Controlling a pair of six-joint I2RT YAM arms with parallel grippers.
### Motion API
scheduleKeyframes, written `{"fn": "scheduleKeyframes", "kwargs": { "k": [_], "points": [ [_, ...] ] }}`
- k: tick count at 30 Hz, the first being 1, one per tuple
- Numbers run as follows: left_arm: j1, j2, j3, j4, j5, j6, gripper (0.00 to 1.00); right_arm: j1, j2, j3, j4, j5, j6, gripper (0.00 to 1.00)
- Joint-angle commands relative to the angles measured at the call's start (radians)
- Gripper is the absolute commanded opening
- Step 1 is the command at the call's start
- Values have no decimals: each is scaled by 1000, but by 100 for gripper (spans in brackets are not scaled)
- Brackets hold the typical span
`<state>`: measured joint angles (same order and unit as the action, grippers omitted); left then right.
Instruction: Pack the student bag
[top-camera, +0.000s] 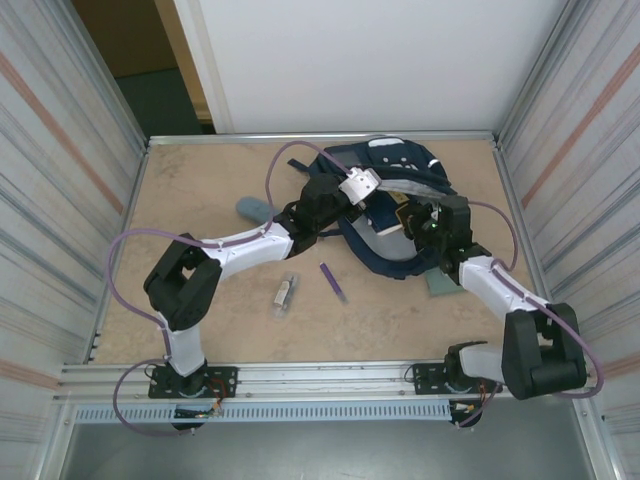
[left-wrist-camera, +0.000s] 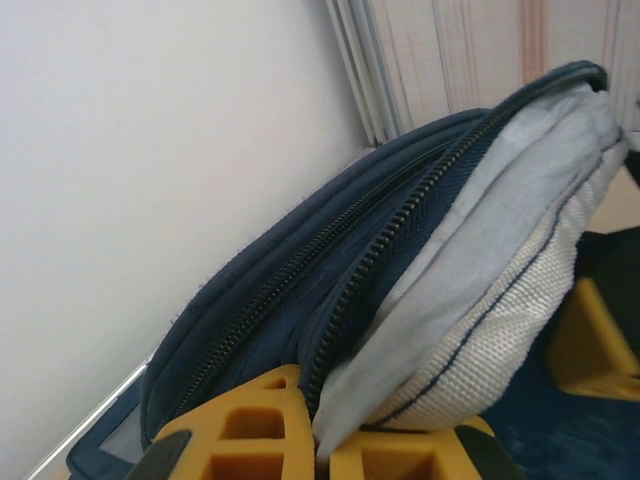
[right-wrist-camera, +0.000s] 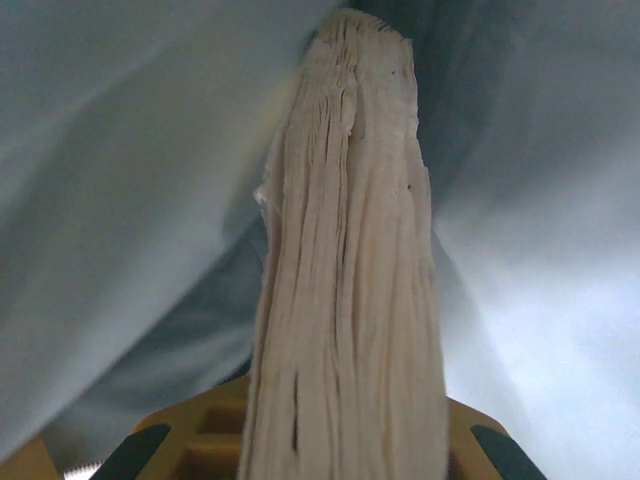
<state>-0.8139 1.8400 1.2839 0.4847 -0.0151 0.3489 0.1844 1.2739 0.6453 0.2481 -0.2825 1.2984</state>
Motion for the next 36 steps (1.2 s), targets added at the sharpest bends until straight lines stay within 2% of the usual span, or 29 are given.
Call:
{"fn": "scheduleKeyframes", "kwargs": {
  "k": [1, 4, 6, 8, 12, 16, 23, 26, 32, 33, 36],
  "points": [
    [-23, -84, 37, 172, 102, -39, 0, 13, 78, 64, 116, 133, -52, 0],
    [-30, -79, 43, 179, 117, -40, 0, 15, 201, 102, 198, 131, -35, 1],
    [-33, -77, 49, 177, 126, -39, 0, 18, 284, 117, 295, 103, 1, 6],
    [-34, -77, 50, 182, 131, -41, 0, 22, 374, 125, 412, 85, 56, 7],
    [-36, -76, 43, 201, 172, -34, 0, 17, 525, 156, 536, 55, 159, 11],
    [-36, -78, 31, 210, 204, 1, 0, 0, 659, 230, 549, -57, 209, 15],
    [-35, -75, 14, 216, 254, 14, 0, -36, 782, 258, 556, -152, 225, 24],
    [-35, -73, -3, 223, 238, 18, 0, -66, 784, 236, 546, -180, 229, 27],
    [-35, -70, -38, 172, 166, 88, 0, -132, 667, 214, 355, -216, 76, 34],
    [-35, -65, -38, 160, 166, 107, 0, -142, 644, 202, 334, -219, 53, 38],
    [-35, -39, -41, 146, 131, 140, 0, -163, 570, 165, 274, -202, -38, 59]
  ]
}}
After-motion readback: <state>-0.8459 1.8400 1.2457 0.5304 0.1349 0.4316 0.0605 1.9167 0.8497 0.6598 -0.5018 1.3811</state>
